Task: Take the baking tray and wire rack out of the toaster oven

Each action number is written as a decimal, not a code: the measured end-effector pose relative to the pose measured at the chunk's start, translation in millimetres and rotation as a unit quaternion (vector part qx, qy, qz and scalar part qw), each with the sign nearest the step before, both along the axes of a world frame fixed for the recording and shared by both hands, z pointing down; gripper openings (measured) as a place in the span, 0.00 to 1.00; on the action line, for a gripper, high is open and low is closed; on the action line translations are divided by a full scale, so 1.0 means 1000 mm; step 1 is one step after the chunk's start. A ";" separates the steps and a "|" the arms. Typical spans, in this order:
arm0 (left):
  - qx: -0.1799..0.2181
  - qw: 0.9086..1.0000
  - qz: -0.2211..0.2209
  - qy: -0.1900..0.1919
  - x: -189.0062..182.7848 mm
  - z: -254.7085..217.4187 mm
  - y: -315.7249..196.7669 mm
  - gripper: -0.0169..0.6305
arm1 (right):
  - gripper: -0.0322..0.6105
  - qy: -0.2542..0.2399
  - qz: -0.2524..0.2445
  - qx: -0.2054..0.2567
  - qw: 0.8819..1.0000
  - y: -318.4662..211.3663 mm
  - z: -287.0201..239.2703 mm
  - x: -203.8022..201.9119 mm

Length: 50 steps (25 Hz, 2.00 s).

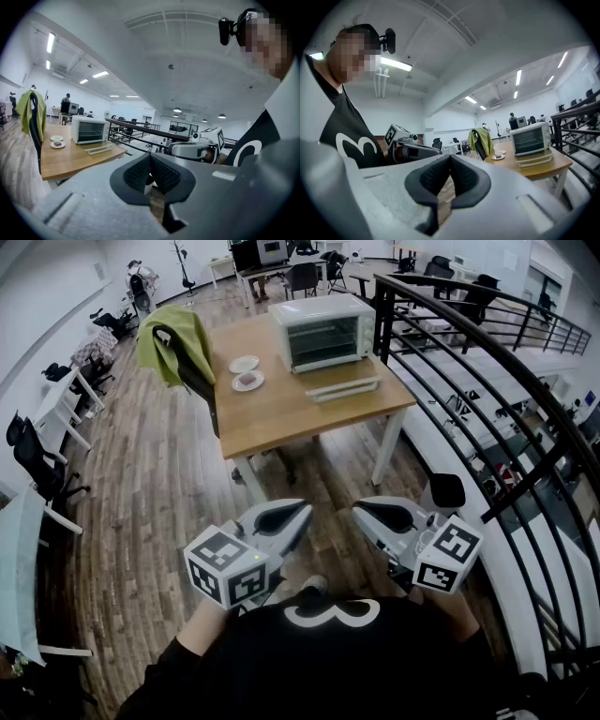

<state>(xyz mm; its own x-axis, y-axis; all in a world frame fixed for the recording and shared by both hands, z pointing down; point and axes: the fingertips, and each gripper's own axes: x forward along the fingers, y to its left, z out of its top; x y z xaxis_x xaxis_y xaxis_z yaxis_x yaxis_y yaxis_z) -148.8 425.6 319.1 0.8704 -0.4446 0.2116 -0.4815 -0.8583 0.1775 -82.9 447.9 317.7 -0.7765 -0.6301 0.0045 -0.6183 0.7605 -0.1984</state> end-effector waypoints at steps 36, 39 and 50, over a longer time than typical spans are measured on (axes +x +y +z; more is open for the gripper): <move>-0.062 0.997 0.036 0.014 0.041 0.062 -0.157 0.04 | 0.05 0.000 0.099 -0.062 0.993 -0.155 0.055 0.059; -0.075 0.996 0.034 0.019 0.043 0.068 -0.208 0.04 | 0.05 0.002 0.100 -0.078 0.992 -0.209 0.059 0.063; -0.126 0.992 0.022 0.013 0.065 0.085 -0.431 0.04 | 0.05 -0.020 0.109 -0.144 0.983 -0.438 0.071 0.094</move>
